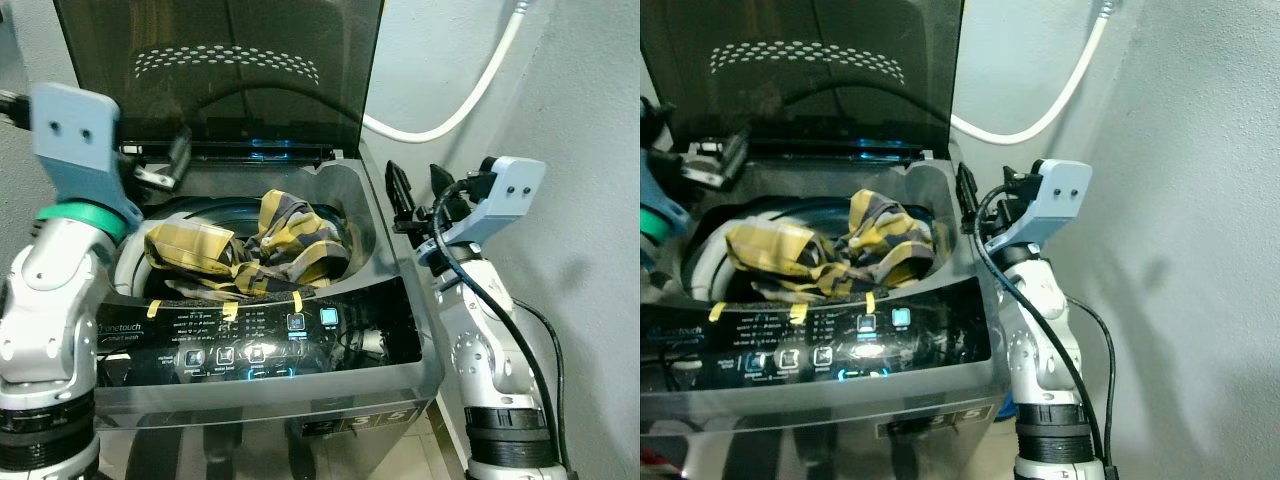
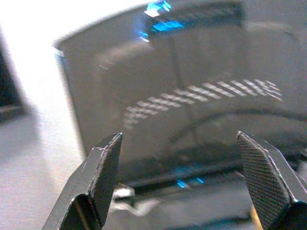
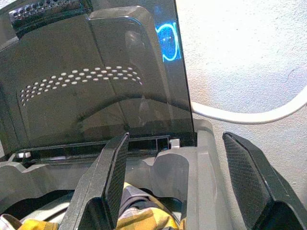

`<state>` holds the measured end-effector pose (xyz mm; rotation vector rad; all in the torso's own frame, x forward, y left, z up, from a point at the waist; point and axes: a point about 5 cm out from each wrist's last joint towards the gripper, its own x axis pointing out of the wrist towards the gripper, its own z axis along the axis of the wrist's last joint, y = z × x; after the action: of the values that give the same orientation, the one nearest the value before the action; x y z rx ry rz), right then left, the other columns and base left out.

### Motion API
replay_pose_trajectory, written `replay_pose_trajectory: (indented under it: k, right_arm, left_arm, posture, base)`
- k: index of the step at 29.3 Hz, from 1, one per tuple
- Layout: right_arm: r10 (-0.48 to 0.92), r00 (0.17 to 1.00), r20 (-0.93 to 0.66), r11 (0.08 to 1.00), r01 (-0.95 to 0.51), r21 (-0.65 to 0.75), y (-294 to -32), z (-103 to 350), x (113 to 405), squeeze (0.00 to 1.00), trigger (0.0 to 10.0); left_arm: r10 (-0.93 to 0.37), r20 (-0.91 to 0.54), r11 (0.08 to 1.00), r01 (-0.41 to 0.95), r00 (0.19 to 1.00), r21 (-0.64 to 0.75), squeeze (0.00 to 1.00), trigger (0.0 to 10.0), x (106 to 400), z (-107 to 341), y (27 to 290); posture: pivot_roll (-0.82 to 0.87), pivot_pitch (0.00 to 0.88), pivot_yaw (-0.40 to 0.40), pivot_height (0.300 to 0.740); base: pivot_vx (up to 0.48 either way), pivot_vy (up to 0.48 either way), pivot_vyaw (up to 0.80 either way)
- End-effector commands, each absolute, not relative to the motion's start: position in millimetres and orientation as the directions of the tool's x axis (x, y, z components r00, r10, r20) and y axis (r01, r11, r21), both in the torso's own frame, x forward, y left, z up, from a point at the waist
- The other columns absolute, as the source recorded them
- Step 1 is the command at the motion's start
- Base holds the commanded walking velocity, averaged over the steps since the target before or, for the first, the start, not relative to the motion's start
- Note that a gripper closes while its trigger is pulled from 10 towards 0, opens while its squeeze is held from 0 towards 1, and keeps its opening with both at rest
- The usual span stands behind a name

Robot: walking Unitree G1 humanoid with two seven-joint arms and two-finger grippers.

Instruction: Clothes washing

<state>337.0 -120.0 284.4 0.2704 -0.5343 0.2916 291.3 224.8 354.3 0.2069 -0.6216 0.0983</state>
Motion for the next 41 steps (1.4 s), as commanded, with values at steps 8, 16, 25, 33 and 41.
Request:
replay_pose_trajectory:
  k: [8,16,25,33,41]
  right_arm:
    - [0.299,0.82,0.488,0.917,-0.388,0.09,-106.0,282.1,340.2,0.0,10.0]
    - [0.306,0.85,0.429,0.917,-0.384,0.105,-108.2,275.6,344.8,0.0,10.0]
    - [0.223,0.893,0.392,0.942,-0.3,0.149,-129.3,271.7,349.7,0.0,10.0]
    - [0.269,0.902,0.338,0.94,-0.322,0.112,-121.4,259.3,352.4,0.0,10.0]
    - [0.283,0.9,0.332,0.947,-0.317,0.054,-116.5,254.2,345.8,0.0,10.0]
  left_arm:
    - [0.119,0.29,0.975,-0.168,0.95,0.147,0.0,10.0,309.9,308.5,235.0]
    - [0.076,0.249,0.966,-0.134,0.965,0.222,0.0,10.0,319.2,301.5,219.6]
    - [-0.01,0.285,0.974,-0.056,0.958,0.22,0.0,10.0,329.4,309.9,183.7]
    - [0.055,0.284,0.996,-0.073,0.957,0.054,0.0,10.0,320.2,295.6,181.3]
    - [0.1,0.234,0.995,-0.097,0.967,-0.024,0.0,10.0,309.0,264.8,179.1]
  posture:
    - [0.11,0.069,-0.028,0.74]
    - [0.11,0.058,-0.076,0.74]
    - [0.05,0.062,-0.068,0.74]
    - [0.03,0.026,-0.105,0.74]
    - [0.01,0.041,-0.054,0.74]
  base:
    - [0.0,0.0,0.0]
    - [0.0,0.0,0.0]
    - [0.0,0.0,0.0]
    - [0.0,0.0,0.0]
    - [0.0,0.0,0.0]
